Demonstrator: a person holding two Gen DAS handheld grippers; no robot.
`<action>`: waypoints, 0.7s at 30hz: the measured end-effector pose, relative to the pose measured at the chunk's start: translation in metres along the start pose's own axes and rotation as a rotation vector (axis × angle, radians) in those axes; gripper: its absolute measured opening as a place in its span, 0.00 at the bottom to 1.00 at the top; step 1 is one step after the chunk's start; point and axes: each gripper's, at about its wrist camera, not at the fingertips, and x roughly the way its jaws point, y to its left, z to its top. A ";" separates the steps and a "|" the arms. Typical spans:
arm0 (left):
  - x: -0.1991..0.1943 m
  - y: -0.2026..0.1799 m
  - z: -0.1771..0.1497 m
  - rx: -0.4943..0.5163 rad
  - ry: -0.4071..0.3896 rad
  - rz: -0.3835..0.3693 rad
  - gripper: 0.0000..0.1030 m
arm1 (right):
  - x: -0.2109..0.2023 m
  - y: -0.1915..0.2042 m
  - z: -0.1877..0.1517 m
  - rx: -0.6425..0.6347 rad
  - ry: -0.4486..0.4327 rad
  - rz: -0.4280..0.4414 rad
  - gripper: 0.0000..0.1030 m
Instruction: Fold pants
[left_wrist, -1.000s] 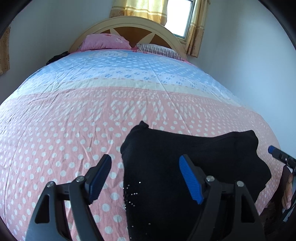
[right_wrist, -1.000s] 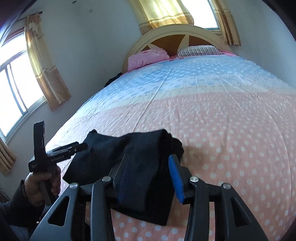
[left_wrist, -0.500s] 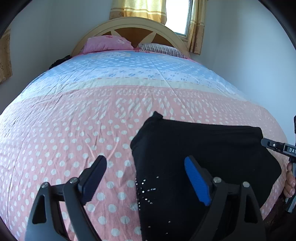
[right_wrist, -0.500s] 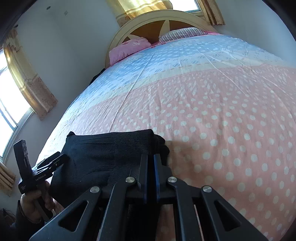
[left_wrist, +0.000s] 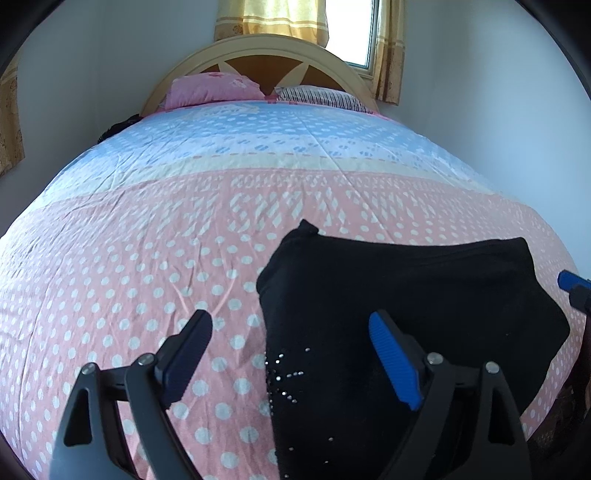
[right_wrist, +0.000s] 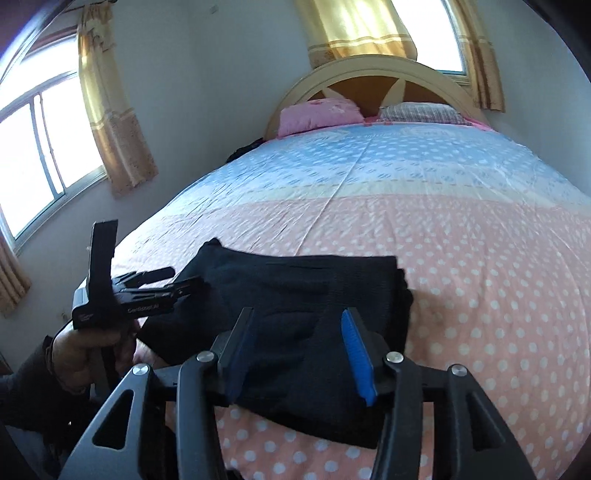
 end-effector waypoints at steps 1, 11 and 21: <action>0.000 0.000 0.000 0.001 0.001 0.001 0.88 | 0.006 0.000 -0.005 -0.004 0.034 -0.016 0.48; -0.002 -0.001 -0.001 0.017 0.012 -0.001 0.93 | 0.009 -0.014 -0.027 -0.007 0.087 -0.016 0.47; -0.014 0.020 0.000 -0.030 -0.009 -0.028 0.96 | -0.012 -0.056 -0.007 0.201 -0.040 -0.028 0.67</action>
